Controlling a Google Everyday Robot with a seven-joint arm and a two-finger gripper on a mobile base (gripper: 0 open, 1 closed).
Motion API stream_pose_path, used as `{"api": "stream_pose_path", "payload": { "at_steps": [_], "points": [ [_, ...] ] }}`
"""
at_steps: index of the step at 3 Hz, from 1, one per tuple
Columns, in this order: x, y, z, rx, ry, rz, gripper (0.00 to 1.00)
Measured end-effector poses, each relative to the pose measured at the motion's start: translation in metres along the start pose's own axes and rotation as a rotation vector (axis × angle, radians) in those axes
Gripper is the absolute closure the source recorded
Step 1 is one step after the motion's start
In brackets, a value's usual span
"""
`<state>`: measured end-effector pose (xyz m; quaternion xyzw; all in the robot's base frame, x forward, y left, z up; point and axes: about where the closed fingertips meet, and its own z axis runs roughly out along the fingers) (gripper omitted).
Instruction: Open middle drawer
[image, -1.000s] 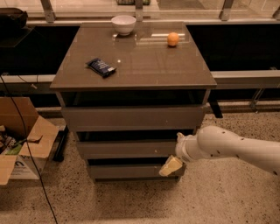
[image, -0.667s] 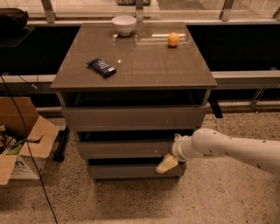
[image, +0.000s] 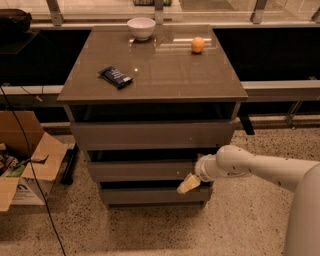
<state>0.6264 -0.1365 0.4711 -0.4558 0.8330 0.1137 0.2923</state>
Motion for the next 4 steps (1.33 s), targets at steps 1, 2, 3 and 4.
{"api": "stream_pose_path", "payload": {
  "at_steps": [1,2,3,4],
  "points": [
    [0.012,-0.013,0.029,-0.034,-0.006,0.049,0.00],
    [0.019,-0.022,0.043,-0.052,-0.005,0.081,0.00],
    [0.018,-0.022,0.042,-0.052,-0.005,0.081,0.17],
    [0.020,-0.017,0.039,-0.060,0.011,0.078,0.41]
  ]
}}
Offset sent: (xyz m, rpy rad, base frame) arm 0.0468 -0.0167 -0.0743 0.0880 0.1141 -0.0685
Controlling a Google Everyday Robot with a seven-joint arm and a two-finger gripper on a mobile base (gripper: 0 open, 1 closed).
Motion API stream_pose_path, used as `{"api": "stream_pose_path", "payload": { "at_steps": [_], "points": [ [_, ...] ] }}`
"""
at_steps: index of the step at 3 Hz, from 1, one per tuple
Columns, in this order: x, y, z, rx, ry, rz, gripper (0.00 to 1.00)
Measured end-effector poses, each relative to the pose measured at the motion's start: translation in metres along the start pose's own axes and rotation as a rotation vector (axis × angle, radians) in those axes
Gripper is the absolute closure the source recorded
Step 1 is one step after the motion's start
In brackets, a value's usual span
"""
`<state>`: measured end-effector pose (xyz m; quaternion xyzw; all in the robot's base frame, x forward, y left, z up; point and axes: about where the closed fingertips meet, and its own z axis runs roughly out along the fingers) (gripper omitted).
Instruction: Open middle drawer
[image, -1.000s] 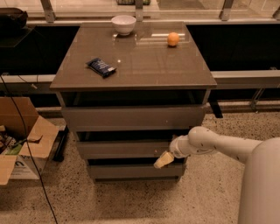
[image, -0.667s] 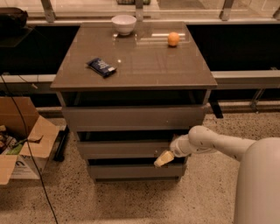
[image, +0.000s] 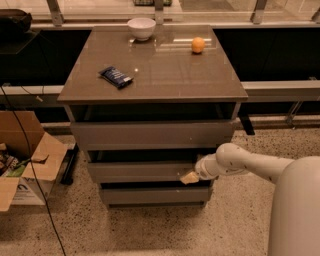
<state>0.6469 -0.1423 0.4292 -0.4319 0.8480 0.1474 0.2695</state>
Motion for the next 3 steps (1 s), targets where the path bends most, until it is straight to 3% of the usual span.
{"api": "stream_pose_path", "payload": {
  "at_steps": [1,2,3],
  "points": [
    [-0.0051,-0.0002,-0.0067,0.000,0.000,0.000,0.64],
    [-0.0085,-0.0006,-0.0107,0.000,0.000,0.000,0.60],
    [-0.0087,-0.0006,-0.0109,0.000,0.000,0.000,0.36]
  ]
}}
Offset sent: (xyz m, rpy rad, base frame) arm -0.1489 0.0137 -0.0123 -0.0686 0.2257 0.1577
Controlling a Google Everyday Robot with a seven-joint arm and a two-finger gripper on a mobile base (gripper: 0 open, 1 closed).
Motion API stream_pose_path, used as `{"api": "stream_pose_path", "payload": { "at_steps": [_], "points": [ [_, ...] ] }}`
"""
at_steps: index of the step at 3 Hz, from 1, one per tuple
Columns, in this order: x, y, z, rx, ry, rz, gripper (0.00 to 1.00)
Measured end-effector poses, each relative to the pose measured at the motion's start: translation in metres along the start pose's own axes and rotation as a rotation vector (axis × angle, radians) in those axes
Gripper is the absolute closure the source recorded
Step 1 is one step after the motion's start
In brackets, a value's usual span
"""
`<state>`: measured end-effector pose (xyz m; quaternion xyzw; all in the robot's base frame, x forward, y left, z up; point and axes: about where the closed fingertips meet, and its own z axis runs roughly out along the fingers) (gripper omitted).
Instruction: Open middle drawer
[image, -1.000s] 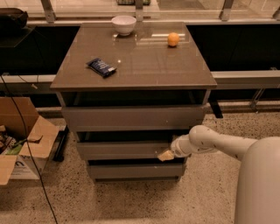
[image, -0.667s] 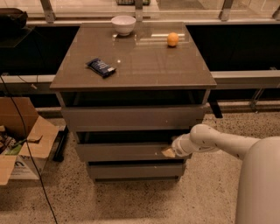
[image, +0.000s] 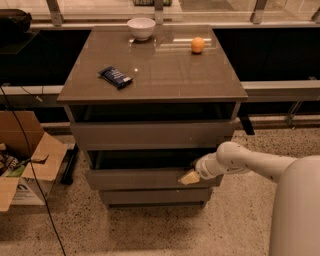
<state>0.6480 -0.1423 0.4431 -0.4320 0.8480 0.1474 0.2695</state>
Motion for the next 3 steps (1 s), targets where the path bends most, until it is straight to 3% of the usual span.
{"api": "stream_pose_path", "payload": {
  "at_steps": [1,2,3],
  "points": [
    [0.0000,0.0000,0.0000,0.000,0.000,0.000,0.13],
    [-0.0003,0.0011,0.0020,-0.019,0.013,-0.022,0.00],
    [0.0067,0.0057,0.0048,-0.068,0.073,-0.081,0.00]
  ]
}}
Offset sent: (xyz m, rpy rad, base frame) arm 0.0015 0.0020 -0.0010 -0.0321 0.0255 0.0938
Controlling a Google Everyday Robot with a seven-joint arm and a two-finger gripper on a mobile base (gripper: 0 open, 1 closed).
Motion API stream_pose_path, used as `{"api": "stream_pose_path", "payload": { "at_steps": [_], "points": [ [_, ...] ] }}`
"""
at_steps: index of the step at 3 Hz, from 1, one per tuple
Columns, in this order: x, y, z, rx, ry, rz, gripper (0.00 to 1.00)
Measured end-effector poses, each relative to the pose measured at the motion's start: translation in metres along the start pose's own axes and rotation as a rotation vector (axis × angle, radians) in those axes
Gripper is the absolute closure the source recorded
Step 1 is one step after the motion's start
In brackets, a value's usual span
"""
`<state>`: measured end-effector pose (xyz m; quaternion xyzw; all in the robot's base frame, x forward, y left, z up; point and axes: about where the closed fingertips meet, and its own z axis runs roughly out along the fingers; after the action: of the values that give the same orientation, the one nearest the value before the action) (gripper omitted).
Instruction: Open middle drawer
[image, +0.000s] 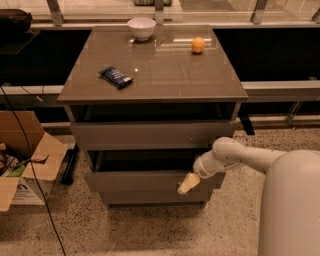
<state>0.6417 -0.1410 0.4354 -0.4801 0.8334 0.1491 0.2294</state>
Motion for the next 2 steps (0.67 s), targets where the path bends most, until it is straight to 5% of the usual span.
{"api": "stream_pose_path", "payload": {
  "at_steps": [2],
  "points": [
    [0.033,0.013,0.010,-0.125,0.170,-0.066,0.40]
  ]
}}
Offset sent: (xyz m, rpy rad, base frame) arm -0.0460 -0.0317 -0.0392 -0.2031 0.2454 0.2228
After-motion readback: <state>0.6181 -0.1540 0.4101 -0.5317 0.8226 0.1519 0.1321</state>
